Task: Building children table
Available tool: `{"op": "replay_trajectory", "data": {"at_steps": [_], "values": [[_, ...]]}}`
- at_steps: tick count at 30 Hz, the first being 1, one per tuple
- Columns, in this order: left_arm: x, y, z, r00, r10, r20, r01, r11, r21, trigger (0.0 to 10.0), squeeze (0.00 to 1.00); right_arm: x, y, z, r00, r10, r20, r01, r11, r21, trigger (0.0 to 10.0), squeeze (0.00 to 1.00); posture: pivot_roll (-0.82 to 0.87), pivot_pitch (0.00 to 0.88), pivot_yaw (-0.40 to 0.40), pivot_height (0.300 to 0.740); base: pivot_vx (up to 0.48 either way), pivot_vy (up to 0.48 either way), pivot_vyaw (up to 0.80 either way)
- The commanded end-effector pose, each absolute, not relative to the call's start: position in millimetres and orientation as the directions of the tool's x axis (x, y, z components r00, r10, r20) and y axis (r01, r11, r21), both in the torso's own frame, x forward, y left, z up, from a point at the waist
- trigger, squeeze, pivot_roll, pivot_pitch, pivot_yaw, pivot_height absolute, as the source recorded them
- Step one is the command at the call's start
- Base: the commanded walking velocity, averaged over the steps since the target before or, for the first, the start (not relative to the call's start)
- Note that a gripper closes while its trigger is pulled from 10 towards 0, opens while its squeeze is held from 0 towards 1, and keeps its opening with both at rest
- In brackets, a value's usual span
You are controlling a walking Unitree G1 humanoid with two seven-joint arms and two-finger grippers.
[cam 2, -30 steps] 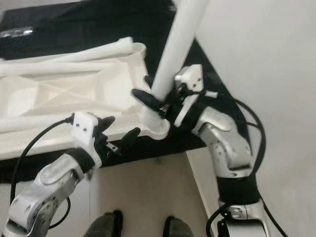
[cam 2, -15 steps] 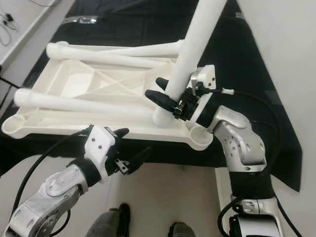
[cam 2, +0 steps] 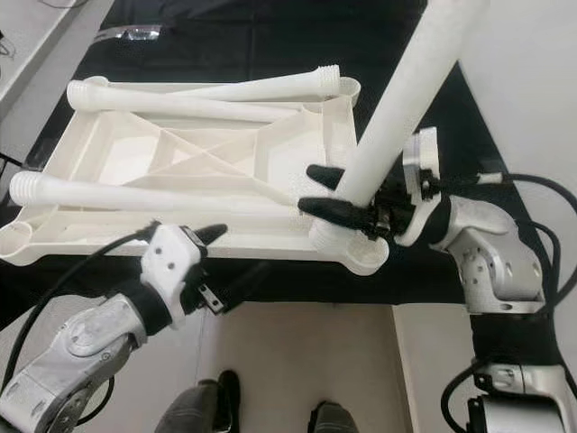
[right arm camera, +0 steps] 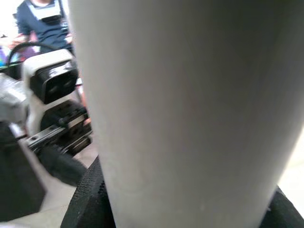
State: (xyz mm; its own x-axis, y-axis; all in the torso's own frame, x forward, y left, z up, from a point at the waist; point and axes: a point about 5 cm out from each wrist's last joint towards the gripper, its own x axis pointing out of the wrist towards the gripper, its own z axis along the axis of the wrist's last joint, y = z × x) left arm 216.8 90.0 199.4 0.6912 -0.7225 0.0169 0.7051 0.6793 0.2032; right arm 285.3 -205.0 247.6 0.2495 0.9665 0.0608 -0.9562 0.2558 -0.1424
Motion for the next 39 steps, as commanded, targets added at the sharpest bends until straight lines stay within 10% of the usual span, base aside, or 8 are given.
{"op": "replay_trajectory", "data": {"at_steps": [1,39], "values": [[209,88,197,0.654,-0.756,-0.009,0.743,0.641,0.192,10.0,0.00,280,-201,251,0.202,0.978,0.059,-0.964,0.209,-0.162,10.0,0.00,0.06,0.338,0.021,0.740,0.000,-0.472,0.00],[192,91,180,0.616,-0.782,-0.098,0.787,0.603,0.132,10.0,0.00,306,-174,253,0.073,0.997,-0.039,-0.973,0.063,-0.222,10.0,0.00,0.08,0.398,0.015,0.740,0.000,-0.037,0.00]]}}
